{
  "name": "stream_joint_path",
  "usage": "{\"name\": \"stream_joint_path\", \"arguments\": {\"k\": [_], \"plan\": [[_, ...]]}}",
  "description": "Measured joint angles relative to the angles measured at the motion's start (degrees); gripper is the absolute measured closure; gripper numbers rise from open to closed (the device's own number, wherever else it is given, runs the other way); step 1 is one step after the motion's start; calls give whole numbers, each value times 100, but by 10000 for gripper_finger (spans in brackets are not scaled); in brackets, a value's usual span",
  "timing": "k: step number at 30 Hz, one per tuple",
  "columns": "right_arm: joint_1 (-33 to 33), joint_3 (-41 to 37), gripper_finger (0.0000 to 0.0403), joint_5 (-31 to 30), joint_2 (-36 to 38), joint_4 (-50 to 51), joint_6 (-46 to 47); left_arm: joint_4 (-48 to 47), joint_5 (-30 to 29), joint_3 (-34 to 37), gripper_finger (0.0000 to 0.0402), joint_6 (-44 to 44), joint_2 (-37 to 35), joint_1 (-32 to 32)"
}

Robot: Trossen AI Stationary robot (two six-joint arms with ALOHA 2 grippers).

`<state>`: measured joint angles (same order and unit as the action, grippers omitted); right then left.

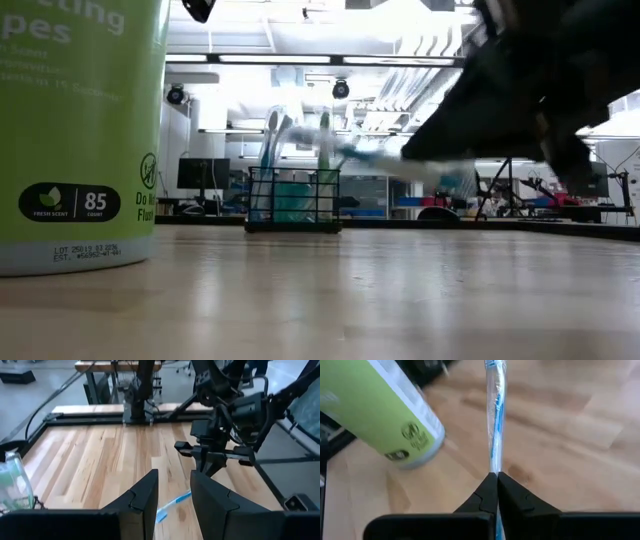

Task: Pick & Place toothbrushing station
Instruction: Put the blue toothbrush into the black bin mesh mesh organizer

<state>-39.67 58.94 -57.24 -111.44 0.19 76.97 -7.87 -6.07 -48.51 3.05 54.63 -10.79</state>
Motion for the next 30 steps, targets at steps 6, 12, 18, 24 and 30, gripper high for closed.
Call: {"name": "stream_joint_path", "arguments": {"k": [6, 12, 18, 24, 30], "plan": [[-368, 0, 401, -1525, 0, -116, -378, 348, 2, 0, 294, -115, 0, 0], [-454, 2, 401, -2593, 99, -955, -1616, 502, 2, 0, 294, -214, 0, 0], [-421, 4, 401, -3280, 197, -2956, -4303, 600, 9, 0, 294, -160, 0, 0], [-226, 4, 401, -3234, 197, -4886, -6900, 927, 522, 0, 294, -188, 0, 0], [24, 4, 401, -2899, 197, -5702, -8117, 1330, 942, 0, 294, -168, 0, 2]]}}
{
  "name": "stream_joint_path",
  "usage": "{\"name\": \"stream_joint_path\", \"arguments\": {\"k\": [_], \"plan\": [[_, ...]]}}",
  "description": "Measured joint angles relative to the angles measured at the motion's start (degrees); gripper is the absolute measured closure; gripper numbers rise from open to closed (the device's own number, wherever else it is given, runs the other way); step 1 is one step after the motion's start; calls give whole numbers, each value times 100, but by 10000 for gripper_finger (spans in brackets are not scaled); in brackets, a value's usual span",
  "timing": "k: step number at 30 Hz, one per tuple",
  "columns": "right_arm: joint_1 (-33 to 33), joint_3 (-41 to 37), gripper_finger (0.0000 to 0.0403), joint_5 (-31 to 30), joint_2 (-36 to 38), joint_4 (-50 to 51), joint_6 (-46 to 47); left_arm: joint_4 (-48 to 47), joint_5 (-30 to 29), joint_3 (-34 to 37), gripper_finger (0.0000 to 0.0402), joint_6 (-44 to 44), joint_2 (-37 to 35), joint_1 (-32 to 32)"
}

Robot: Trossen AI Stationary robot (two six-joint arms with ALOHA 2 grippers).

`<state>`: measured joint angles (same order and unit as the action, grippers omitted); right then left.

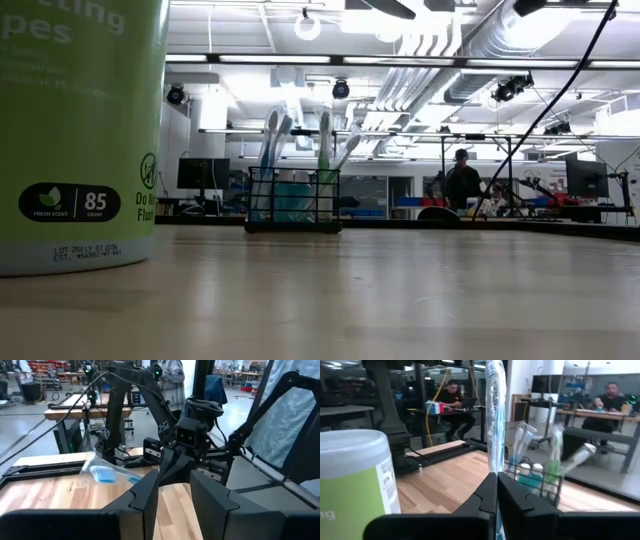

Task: Pick & Place toothbrushing station
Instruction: Put the blue toothbrush into the black bin mesh mesh organizer

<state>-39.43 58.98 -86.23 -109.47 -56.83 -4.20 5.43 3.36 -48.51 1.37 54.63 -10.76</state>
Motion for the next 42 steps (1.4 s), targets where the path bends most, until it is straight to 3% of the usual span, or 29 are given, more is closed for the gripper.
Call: {"name": "stream_joint_path", "arguments": {"k": [8, 13, 19, 42], "plan": [[445, 0, 401, 1020, 0, -1500, -1845, 42, -55, 0, 294, 4, 0, 11], [651, 0, 401, 1570, -2, -1980, -2473, -13, -153, 0, 294, 45, 0, 14], [768, 0, 401, 2108, -2, -2191, -2615, -87, -671, 0, 294, -25, 0, 17], [884, 0, 401, 2956, -2, -2454, -2690, 362, -625, 0, 294, -330, 2, 15]]}}
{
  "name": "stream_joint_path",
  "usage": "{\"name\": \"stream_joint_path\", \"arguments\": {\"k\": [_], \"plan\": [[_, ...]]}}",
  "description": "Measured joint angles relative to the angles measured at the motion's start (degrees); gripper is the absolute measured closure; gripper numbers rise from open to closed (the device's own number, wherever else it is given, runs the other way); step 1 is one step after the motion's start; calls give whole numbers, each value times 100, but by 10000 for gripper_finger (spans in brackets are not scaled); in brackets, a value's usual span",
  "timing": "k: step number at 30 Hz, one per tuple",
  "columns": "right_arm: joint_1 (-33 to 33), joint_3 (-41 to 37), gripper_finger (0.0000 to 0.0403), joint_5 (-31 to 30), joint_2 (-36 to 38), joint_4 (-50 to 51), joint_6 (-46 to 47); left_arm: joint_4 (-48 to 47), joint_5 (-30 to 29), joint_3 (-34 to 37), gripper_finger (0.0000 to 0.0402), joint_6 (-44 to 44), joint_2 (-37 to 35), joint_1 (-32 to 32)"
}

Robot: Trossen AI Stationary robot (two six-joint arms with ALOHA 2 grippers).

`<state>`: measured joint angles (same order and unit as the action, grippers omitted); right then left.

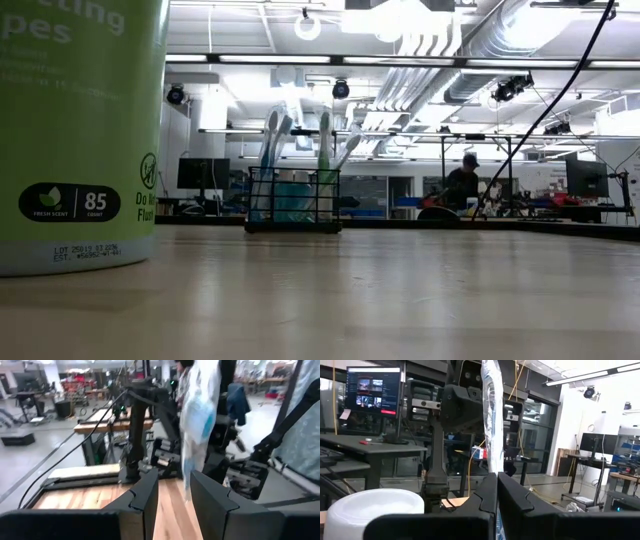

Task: Pick & Place toothbrushing station
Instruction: Put the blue toothbrush into the black bin mesh mesh organizer

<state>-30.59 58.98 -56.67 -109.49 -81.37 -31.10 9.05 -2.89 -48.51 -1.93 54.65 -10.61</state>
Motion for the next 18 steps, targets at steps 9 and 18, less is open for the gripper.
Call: {"name": "stream_joint_path", "arguments": {"k": [9, 18], "plan": [[125, 0, 401, 186, 0, 141, 302, 646, 591, -2, 294, -115, 230, -2], [146, 0, 401, 256, 0, 448, 616, 1128, 592, -2, 294, -222, 544, -1]]}}
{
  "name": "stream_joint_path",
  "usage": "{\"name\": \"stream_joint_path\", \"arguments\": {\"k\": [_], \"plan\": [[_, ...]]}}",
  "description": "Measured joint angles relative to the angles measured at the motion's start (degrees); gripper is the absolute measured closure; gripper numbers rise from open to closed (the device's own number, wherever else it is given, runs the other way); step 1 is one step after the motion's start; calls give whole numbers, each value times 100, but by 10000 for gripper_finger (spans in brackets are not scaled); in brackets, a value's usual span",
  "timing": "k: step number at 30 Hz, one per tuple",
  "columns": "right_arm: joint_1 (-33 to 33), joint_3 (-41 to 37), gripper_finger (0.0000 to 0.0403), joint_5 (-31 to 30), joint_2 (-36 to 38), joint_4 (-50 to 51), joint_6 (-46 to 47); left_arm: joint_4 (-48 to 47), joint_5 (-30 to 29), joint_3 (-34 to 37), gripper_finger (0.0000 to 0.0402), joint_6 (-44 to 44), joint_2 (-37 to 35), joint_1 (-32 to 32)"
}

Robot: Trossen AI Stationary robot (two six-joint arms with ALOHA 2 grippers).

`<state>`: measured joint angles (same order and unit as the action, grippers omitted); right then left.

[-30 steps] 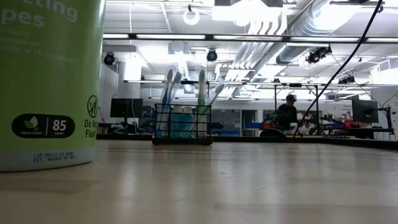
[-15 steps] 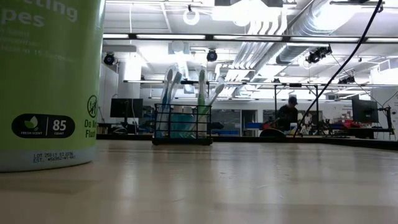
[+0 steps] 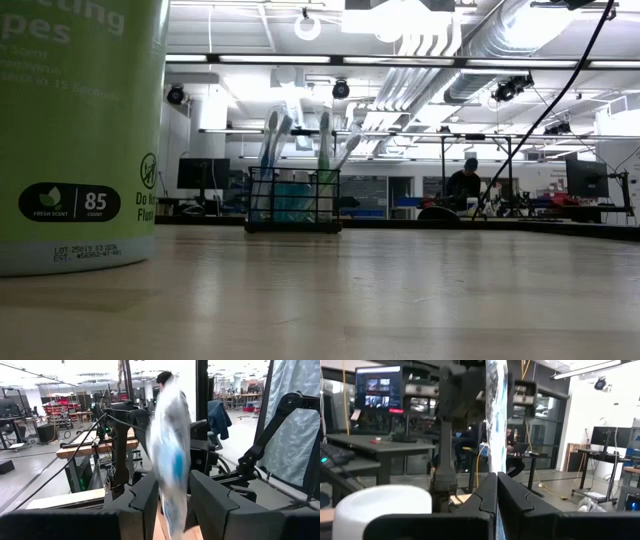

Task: Pick & Place toothbrushing station
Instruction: Put the blue toothbrush into the black bin mesh mesh organizer

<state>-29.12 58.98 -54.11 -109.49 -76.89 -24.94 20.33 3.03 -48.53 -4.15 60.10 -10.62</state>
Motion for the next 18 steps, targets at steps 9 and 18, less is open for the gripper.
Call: {"name": "stream_joint_path", "arguments": {"k": [9, 18], "plan": [[-44, 0, 401, -131, 0, 276, 283, -46, -2, 0, 294, 70, 0, -1], [-166, 0, 401, -444, 0, 269, 118, -448, -4, 0, 294, 226, 0, -1]]}}
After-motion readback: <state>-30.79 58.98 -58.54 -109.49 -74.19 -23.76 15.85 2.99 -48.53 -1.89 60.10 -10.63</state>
